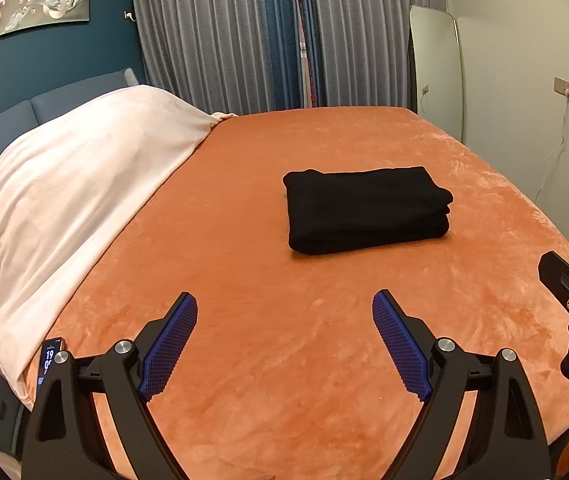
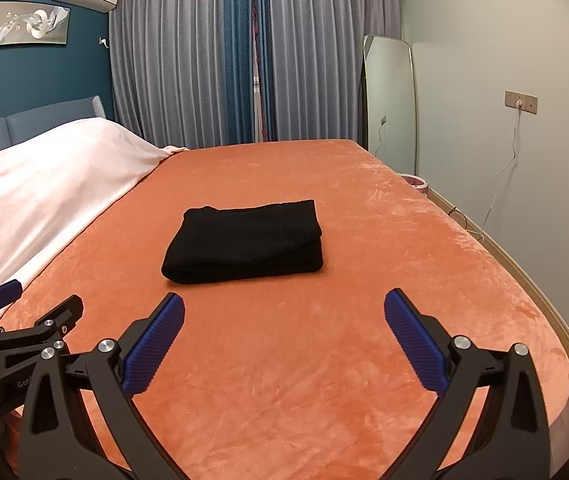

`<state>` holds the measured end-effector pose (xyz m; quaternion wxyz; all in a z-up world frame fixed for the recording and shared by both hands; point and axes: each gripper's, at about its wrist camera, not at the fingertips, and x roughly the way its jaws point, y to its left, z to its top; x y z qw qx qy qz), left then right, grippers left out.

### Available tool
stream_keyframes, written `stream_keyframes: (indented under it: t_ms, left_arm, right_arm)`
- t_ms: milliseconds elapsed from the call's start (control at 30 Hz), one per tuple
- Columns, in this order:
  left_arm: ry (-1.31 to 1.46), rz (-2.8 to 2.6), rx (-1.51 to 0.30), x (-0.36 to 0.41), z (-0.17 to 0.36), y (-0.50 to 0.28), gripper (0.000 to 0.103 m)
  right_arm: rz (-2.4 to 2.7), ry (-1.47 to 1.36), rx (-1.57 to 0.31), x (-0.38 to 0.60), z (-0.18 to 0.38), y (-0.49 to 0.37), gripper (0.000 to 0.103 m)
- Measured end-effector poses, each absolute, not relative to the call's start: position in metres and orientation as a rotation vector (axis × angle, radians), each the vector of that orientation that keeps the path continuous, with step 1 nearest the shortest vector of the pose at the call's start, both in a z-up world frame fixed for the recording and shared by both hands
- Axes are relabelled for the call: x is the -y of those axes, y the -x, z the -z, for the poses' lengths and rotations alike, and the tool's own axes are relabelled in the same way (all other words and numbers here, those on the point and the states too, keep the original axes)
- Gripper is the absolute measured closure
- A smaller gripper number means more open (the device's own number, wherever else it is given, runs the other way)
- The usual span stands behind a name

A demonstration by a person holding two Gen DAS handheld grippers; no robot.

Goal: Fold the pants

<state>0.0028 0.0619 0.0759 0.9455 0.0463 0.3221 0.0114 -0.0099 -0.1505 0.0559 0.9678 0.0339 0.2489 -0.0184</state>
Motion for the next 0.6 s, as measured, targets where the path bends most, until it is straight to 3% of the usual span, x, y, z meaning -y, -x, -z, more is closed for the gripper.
stream_keyframes:
  t_ms: [600]
  left_arm:
    - [-0.105, -0.046, -0.676, -0.0542, -0.0679, -0.0072, 0.016]
  right_arm:
    - [0.029, -0.075, -0.523, 0.1523, -0.0474, 0.0015, 0.005]
